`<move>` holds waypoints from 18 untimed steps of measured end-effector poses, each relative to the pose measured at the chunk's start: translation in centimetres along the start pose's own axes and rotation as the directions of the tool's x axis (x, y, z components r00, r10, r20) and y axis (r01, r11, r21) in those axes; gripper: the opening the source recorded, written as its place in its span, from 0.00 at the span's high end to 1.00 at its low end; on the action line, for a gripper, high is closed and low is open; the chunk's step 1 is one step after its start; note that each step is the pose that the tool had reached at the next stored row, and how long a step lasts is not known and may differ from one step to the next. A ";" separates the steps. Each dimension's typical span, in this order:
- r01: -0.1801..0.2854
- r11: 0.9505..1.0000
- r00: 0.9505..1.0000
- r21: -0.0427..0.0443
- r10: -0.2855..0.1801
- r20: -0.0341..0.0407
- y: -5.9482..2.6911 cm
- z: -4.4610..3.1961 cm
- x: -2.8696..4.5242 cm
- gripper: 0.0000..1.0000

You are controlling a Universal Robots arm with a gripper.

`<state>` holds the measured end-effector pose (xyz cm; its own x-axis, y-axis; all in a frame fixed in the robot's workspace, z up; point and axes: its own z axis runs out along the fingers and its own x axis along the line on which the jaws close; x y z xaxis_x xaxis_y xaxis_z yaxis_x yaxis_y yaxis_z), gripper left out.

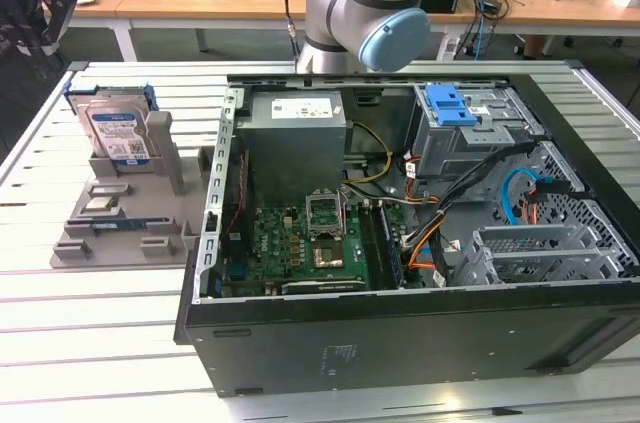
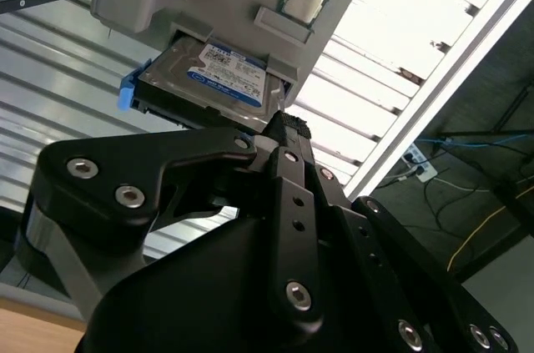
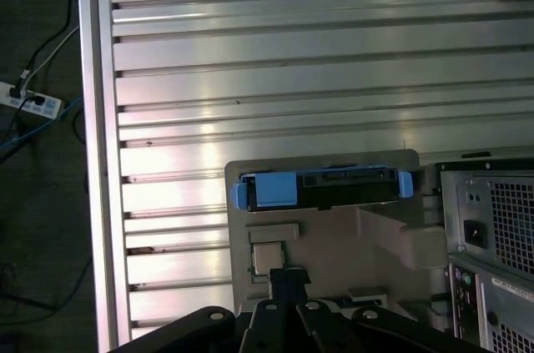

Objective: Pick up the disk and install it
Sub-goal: 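Reach for the disk, then pick up the disk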

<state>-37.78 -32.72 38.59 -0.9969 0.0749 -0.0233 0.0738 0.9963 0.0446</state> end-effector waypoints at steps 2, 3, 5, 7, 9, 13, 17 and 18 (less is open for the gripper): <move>0.000 1.000 1.000 0.000 0.000 0.000 0.00 0.00 0.00 0.89; 0.000 1.000 1.000 0.000 0.000 0.000 0.00 0.00 0.00 0.89; 0.000 1.000 1.000 0.000 0.000 0.000 0.01 0.00 0.00 0.89; 0.002 1.000 1.000 0.000 -0.002 0.000 0.01 0.00 0.00 0.89; 0.070 0.998 0.998 -0.002 -0.070 -0.003 0.01 0.00 0.00 0.89; 0.183 0.983 0.983 -0.005 -0.183 -0.008 0.01 0.00 0.00 0.89; 0.261 0.965 0.965 -0.008 -0.261 -0.011 0.01 0.00 0.00 0.89; 0.296 0.955 0.955 -0.009 -0.296 -0.012 0.01 0.00 0.00 0.89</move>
<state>-37.78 -32.72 38.59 -0.9743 -0.2242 -0.0233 -0.2251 0.9733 0.0446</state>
